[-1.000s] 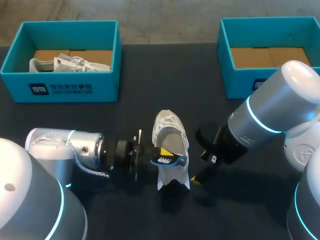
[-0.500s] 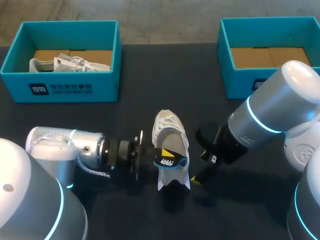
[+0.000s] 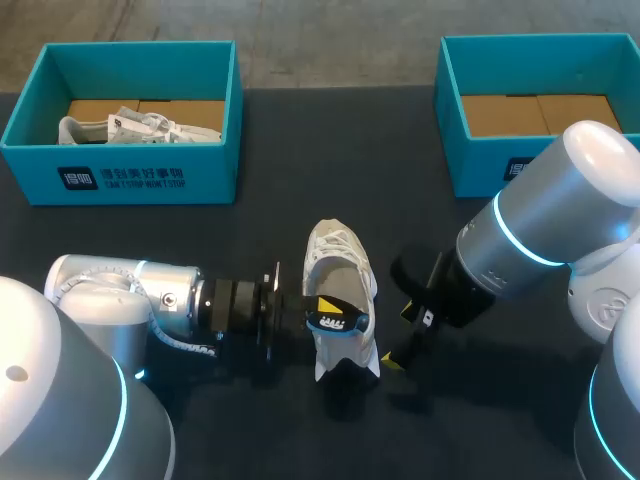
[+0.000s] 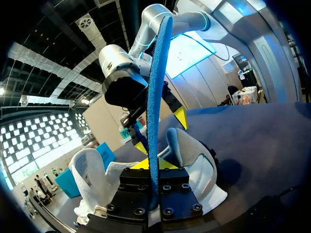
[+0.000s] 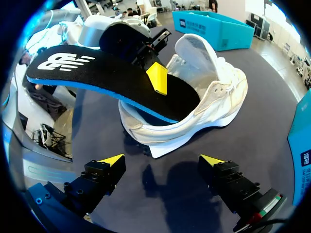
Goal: Take the shoe out of the shoebox, open the shoe tongue, remove and reinsert the insole, then place the shoe into the shoebox
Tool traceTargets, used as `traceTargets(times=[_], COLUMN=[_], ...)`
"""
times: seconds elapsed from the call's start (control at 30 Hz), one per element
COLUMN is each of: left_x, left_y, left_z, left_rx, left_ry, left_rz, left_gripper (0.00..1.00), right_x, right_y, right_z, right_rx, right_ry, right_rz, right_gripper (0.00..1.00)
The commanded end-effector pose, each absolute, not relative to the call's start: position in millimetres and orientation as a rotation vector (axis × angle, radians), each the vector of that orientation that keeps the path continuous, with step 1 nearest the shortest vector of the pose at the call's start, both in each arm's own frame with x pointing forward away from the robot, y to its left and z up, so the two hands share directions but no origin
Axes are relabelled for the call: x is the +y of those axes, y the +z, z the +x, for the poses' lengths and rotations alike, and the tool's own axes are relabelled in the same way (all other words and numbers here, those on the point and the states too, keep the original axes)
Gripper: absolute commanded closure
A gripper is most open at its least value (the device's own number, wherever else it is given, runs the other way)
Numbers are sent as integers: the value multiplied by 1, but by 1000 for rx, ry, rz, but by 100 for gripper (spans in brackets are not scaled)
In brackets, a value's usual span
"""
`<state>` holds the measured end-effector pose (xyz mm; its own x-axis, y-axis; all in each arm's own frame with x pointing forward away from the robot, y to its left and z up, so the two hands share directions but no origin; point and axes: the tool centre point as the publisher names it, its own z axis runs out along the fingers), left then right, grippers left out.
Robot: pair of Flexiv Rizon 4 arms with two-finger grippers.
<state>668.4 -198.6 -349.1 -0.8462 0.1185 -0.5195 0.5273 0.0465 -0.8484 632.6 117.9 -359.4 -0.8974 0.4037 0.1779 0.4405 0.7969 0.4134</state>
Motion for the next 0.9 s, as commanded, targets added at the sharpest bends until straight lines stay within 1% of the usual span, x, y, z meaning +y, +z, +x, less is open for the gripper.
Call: traceTargets(times=[0.03,0.43,0.47,0.53,0.67,0.73,0.77,0.9], left_x=[-203,-200,-200,-198,-196,-196,-195,-195], left_y=[-352,-349,-349,-348,-347,-346,-345,-341], left_z=[669,667,667,666,665,664,663,661], left_rx=[2028,2031,2032,2031,2029,2026,2025,2018], left_ry=[-1856,-1853,-1852,-1852,-1856,-1858,-1859,-1862], left_rz=[652,639,638,637,637,638,639,644], left_gripper=[100,100,97,88,79,77,75,74], right_x=[118,118,118,118,118,118,118,118], right_y=[-360,-360,-360,-360,-360,-360,-360,-360], right_z=[632,632,632,632,632,632,632,632], right_rx=[-2900,-2900,-2900,-2900,-2900,-2900,-2900,-2900], right_ry=[-702,-702,-702,-702,-702,-702,-702,-702], right_rz=[-684,-684,-684,-684,-684,-684,-684,-684], right_gripper=[0,0,0,0,0,0,0,0])
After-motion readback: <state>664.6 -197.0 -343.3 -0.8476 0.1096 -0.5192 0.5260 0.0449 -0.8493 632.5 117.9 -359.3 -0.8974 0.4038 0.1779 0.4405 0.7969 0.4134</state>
